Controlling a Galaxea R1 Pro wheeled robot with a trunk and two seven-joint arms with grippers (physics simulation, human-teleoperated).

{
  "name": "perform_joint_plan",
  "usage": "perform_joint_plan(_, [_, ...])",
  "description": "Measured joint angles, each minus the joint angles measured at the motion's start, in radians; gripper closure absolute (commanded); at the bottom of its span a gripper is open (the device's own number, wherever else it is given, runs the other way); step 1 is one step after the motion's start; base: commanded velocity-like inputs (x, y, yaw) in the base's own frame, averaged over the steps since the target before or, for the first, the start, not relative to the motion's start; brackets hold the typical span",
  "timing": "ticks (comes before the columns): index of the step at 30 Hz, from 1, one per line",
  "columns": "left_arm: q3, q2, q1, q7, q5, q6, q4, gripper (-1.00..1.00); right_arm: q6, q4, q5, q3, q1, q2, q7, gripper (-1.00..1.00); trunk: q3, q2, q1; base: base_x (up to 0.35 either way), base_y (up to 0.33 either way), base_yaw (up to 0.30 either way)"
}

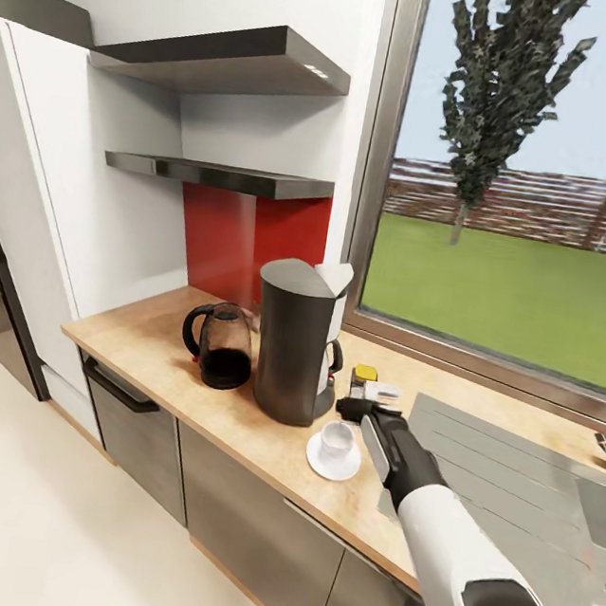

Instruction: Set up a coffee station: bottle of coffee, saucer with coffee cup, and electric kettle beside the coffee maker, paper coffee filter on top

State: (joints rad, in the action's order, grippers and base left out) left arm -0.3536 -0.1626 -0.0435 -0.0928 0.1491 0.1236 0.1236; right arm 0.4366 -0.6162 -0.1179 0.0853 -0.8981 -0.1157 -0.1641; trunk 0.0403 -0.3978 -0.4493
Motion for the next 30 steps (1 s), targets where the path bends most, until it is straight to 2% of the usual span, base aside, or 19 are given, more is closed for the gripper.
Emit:
perform_joint_plan(8, [0.000,0.000,0.000,0.000,0.000,0.001,0.000,-1.00,0.004,-0.099,0.000,0.002,0.000,0.000,0.000,-1.00,0.000,0.000,0.000,0.000,0.000,0.000])
perform_joint_plan(14, [0.000,0.001,0.000,0.000,0.001,0.002,0.000,-1.00,0.002,-0.117,0.000,0.005,0.000,-0.001,0.000,-1.00,-0.001,0.000,0.000,-0.020,0.000,0.000])
perform_joint_plan(30, [-0.002,0.002,0.000,0.000,0.002,0.000,0.001,-1.00,0.001,-0.120,-0.002,0.006,0.000,-0.003,0.000,-1.00,-0.022,0.000,-0.001,-0.305,0.000,0.000])
